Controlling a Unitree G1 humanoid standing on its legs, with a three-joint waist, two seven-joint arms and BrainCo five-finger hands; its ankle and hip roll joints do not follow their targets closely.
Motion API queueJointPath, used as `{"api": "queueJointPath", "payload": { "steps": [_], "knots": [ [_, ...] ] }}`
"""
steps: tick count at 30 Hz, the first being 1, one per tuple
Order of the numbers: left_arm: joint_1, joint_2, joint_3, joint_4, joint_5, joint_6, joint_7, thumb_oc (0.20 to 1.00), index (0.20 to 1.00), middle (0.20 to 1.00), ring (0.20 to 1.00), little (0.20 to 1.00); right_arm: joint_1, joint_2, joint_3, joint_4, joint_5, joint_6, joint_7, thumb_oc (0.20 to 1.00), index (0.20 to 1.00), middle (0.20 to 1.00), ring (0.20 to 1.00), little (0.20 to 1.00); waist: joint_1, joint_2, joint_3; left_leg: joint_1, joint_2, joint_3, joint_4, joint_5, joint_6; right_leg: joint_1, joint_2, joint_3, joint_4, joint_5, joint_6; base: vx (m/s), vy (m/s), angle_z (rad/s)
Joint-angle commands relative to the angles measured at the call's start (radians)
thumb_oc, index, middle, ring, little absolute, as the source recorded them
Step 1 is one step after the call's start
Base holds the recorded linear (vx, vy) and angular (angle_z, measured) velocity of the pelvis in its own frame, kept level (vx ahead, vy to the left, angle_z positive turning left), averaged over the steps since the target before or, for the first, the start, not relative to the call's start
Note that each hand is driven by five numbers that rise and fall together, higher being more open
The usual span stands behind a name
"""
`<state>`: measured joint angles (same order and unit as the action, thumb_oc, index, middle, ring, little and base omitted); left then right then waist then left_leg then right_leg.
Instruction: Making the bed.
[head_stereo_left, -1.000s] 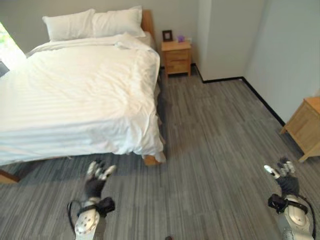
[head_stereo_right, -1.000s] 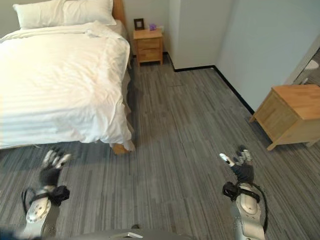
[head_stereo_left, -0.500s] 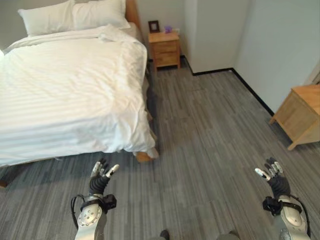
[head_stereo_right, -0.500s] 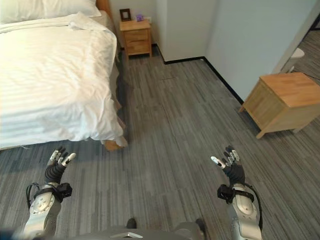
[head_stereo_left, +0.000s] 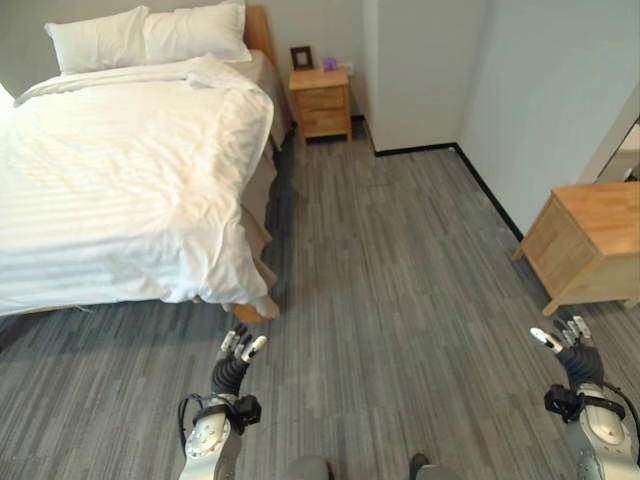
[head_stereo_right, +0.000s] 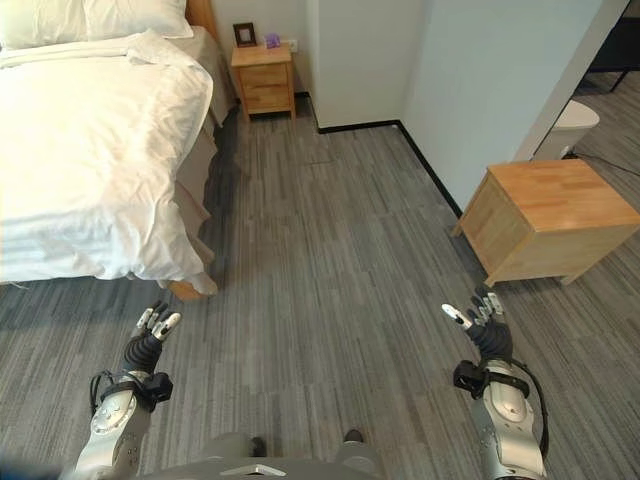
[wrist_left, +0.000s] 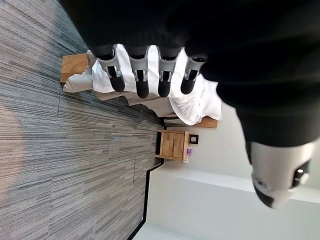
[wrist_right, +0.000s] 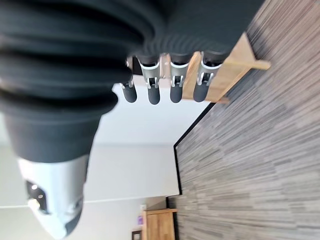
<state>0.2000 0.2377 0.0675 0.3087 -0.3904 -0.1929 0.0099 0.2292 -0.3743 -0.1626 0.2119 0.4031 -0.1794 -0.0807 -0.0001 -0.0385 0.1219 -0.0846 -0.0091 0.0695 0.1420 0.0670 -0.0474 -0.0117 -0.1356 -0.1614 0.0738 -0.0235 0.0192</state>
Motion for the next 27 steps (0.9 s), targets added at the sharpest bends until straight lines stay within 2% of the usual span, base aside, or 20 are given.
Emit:
{"api": "queueJointPath", "payload": {
  "steps": [1,6,11,16,18,20,21,22,23,25,26,27],
  "knots": [
    [-0.041,0.060,0.007,-0.071,-0.020,-0.046,-0.009,1.000,1.000,1.000,1.000,1.000,-0.070,-0.001,0.016,-0.025,-0.001,-0.046,0.001,1.000,1.000,1.000,1.000,1.000,0.009,0.015,-0.001,-0.004,-0.016,-0.053,-0.003,-0.068,0.015,0.058,0.028,0.040,-0.031,-0.022,0.070,0.02,-0.040,-0.15],
    [-0.037,0.060,0.019,-0.087,-0.033,-0.054,0.002,1.000,1.000,1.000,1.000,1.000,-0.076,0.030,0.043,-0.013,0.000,-0.045,0.012,1.000,1.000,1.000,1.000,1.000,-0.007,0.024,-0.025,0.071,-0.019,-0.092,-0.119,-0.061,0.033,0.074,0.044,0.047,-0.070,-0.013,0.072,0.06,0.035,-0.02],
    [-0.033,0.068,0.034,-0.085,-0.017,-0.057,0.014,1.000,1.000,1.000,1.000,1.000,-0.096,0.052,0.060,0.003,0.034,-0.045,0.021,1.000,1.000,1.000,1.000,1.000,-0.003,0.015,-0.021,0.078,-0.023,-0.090,-0.119,-0.074,0.045,0.069,0.037,0.050,-0.066,-0.010,0.076,0.01,0.059,0.01],
    [-0.017,0.070,0.074,-0.070,-0.013,-0.063,0.026,1.000,1.000,1.000,1.000,1.000,-0.129,0.062,0.075,0.006,0.061,-0.045,0.024,1.000,1.000,1.000,1.000,1.000,0.022,0.003,-0.019,0.072,-0.031,-0.087,-0.098,-0.098,0.057,0.065,0.021,0.056,-0.059,-0.010,0.091,0.06,0.073,-0.03],
    [-0.026,0.076,0.101,-0.041,-0.005,-0.065,0.058,1.000,1.000,1.000,1.000,1.000,-0.148,0.072,0.070,-0.015,0.095,-0.056,0.030,1.000,1.000,1.000,1.000,1.000,0.031,0.008,-0.008,0.076,-0.036,-0.097,-0.088,-0.118,0.079,0.011,0.006,0.072,0.077,-0.030,0.107,0.10,0.122,-0.02],
    [-0.038,0.090,0.111,-0.041,-0.006,-0.069,0.071,1.000,1.000,1.000,1.000,1.000,-0.154,0.070,0.073,-0.024,0.089,-0.062,0.024,1.000,1.000,1.000,1.000,1.000,0.035,0.011,0.016,0.085,-0.035,-0.092,-0.081,-0.131,0.096,-0.061,-0.006,0.081,0.242,0.016,0.134,0.06,0.083,-0.02],
    [-0.039,0.090,0.112,-0.041,-0.006,-0.069,0.071,1.000,1.000,1.000,1.000,1.000,-0.155,0.070,0.073,-0.025,0.089,-0.062,0.024,1.000,1.000,1.000,1.000,1.000,0.036,0.009,0.017,0.084,-0.037,-0.089,-0.079,-0.131,0.097,-0.066,-0.008,0.085,0.251,0.013,0.135,0.05,0.076,0.00],
    [-0.047,0.096,0.113,-0.036,-0.006,-0.073,0.081,1.000,1.000,1.000,1.000,1.000,-0.158,0.071,0.076,-0.022,0.086,-0.065,0.019,1.000,1.000,1.000,1.000,1.000,0.037,0.015,0.032,0.092,-0.037,-0.089,-0.073,-0.138,0.109,-0.101,-0.017,0.087,0.344,0.049,0.143,0.19,0.102,-0.10],
    [-0.061,0.114,0.112,-0.046,0.001,-0.080,0.091,1.000,1.000,1.000,1.000,1.000,-0.145,0.070,0.070,-0.020,0.082,-0.067,0.013,1.000,1.000,1.000,1.000,1.000,0.022,0.027,0.050,0.127,-0.034,-0.105,-0.077,-0.155,0.118,-0.169,-0.008,0.098,0.441,0.071,0.134,0.29,0.116,-0.11],
    [-0.070,0.119,0.112,-0.045,-0.006,-0.087,0.095,1.000,1.000,1.000,1.000,1.000,-0.137,0.067,0.064,-0.022,0.072,-0.064,0.011,1.000,1.000,1.000,1.000,1.000,0.012,0.031,0.053,0.152,-0.032,-0.110,-0.090,-0.164,0.117,-0.205,-0.008,0.093,0.444,0.069,0.133,0.24,0.043,0.02],
    [-0.085,0.124,0.111,-0.040,-0.015,-0.095,0.099,1.000,1.000,1.000,1.000,1.000,-0.132,0.064,0.056,-0.014,0.075,-0.066,0.008,1.000,1.000,1.000,1.000,1.000,-0.005,0.034,0.055,0.183,-0.028,-0.113,-0.105,-0.181,0.108,-0.246,-0.006,0.084,0.391,0.067,0.126,0.56,-0.102,0.16],
    [-0.118,0.135,0.120,-0.027,-0.056,-0.113,0.121,1.000,1.000,1.000,1.000,1.000,-0.111,0.043,0.039,0.014,0.092,-0.070,-0.004,1.000,1.000,1.000,1.000,1.000,-0.062,0.026,0.061,0.264,-0.020,-0.153,-0.121,-0.236,0.076,-0.308,0.008,0.104,0.208,0.084,0.133,0.58,-0.101,0.12]
  ]
}}
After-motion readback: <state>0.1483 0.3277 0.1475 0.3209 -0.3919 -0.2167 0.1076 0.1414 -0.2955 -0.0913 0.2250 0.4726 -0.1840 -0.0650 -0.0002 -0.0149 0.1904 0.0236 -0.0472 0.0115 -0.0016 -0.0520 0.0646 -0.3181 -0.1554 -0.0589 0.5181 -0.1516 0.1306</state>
